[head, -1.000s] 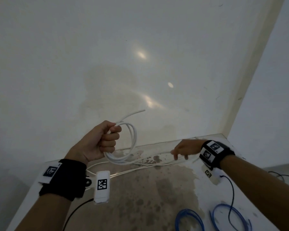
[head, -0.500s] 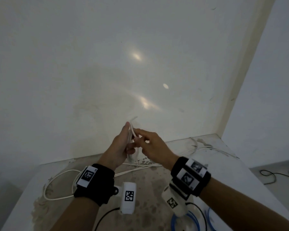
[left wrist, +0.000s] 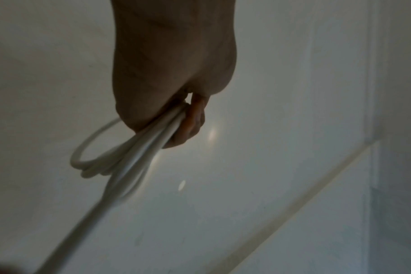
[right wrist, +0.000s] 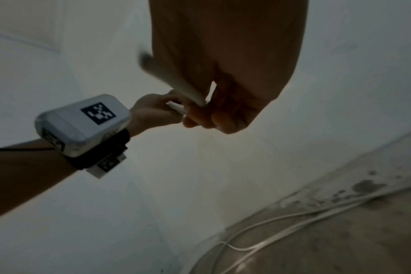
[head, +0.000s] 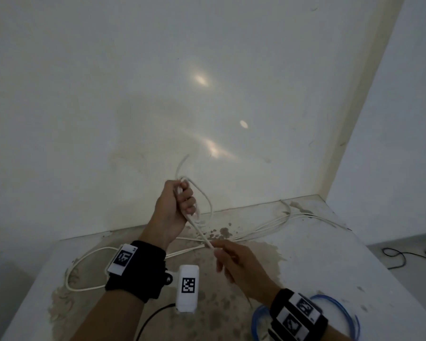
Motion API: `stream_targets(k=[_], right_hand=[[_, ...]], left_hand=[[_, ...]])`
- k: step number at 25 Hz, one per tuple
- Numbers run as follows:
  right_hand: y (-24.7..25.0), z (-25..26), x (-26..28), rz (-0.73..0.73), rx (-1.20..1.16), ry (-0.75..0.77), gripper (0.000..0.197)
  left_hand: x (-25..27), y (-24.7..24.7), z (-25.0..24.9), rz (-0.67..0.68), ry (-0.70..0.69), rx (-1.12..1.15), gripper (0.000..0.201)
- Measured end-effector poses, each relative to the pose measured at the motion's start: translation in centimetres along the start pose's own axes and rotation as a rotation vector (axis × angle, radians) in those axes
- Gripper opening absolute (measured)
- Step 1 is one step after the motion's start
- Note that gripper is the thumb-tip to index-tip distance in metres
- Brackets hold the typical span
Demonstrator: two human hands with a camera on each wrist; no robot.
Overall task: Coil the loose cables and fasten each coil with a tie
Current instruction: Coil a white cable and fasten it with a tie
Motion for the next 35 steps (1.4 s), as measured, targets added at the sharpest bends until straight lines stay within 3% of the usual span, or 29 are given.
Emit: stream_targets(k=[2,4,7,11,13,17,19,22,25,27,29,32,35], right_hand=[[0.4,-2.2,1.2,0.158,-0.095,-0.188,0.023],[1.8,-3.8,1.8,0.225,-0.225,-0.380,0.026],[5.7,-4.6,1.3,0.003,-0.489,-0.483,0.036],[8.0,-2.1,-0.3,-0.285,-0.883,-0.335,0.033],[7.4,-0.4,-1.2,-0.335,-0.795,-0.237,0.034],[5.2,1.8,-1.9,-0.392,-0.179,-0.116,0.059],[4.8,2.1,-1.8,-0.375,0.052,-0.091,0.057],[4.4,1.8,-1.3,-0.276,-0.121,-0.081,0.036],[4.5,1.7,-0.4,-0.199,-0.183,-0.102,0.032],[4.0,1.3,-0.3,-0.150,-0.157,-0.155,0.029],[3.6,1.2,-0.3,-0.166,-0.049,-0.176,0.026],[2.9,1.9,0.0,-0.152,0.157,-0.028,0.014],[3.3,1.3,0.3,-0.155,0.165,-0.051,0.022]], left_hand=[[0.3,0.0,-0.5,0.048,0.043,0.028,0.027],[1.0,0.0,-0.3,0.092,0.109,0.007,0.032],[2.4,-0.3,0.5,0.158,0.209,-0.028,0.035],[3.6,-0.8,3.0,0.123,0.247,-0.055,0.036],[4.0,-1.5,4.8,0.103,0.241,-0.067,0.037],[4.8,-2.9,7.6,0.152,0.282,-0.086,0.037],[5.5,-3.3,8.2,0.218,0.350,-0.006,0.036],[6.0,-2.7,8.3,0.234,0.397,-0.025,0.036],[5.0,0.8,6.9,0.025,0.164,-0.512,0.024],[5.0,1.4,6.0,-0.038,-0.006,-0.830,0.018],[5.4,0.8,5.7,-0.030,-0.167,-1.069,0.032],[6.6,-1.0,5.5,0.078,-0.376,-1.320,0.038],[7.1,-1.2,6.0,0.151,-0.409,-1.413,0.045]])
Point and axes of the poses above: each hand's wrist, its own x-axis away from the middle knuckle, its own y-axis out of the back of the hand, z = x × y, the point moved 8 cm from there along -x, towards the middle knuckle
